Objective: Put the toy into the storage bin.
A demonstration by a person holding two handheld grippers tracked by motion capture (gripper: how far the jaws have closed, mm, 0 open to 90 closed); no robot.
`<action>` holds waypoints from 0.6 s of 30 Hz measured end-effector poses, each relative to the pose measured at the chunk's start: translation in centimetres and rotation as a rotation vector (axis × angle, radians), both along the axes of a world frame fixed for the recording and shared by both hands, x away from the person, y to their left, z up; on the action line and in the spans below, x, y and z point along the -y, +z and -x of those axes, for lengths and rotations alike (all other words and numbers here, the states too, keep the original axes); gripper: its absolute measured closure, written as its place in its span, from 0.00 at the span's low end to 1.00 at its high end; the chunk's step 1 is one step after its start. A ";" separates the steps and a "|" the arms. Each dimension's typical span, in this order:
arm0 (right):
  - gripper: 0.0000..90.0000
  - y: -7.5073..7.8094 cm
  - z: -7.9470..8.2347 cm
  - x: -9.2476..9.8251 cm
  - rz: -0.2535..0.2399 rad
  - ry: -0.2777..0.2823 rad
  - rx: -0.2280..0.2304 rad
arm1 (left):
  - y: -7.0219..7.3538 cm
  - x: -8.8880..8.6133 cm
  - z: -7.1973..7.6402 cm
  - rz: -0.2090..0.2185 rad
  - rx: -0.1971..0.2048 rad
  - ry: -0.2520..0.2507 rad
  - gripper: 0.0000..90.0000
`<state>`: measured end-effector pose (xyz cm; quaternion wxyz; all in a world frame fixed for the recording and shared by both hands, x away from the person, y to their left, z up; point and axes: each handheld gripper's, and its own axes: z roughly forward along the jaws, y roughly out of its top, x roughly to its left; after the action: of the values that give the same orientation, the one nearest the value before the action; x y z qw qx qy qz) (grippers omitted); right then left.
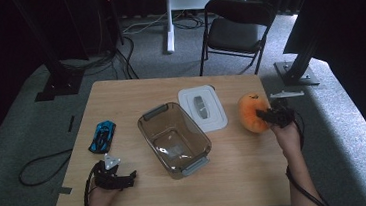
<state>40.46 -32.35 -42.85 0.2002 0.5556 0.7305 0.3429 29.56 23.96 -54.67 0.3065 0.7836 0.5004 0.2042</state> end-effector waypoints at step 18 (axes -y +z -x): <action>0.77 2.7 0.3 -2.5 -0.008 0.092 0.052 | 0.0 0.0 0.0 0.000 0.000 0.000 0.01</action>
<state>40.14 -29.84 -40.15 0.2009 0.5133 0.7483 0.3691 29.56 23.96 -54.67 0.3065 0.7836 0.5003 0.2043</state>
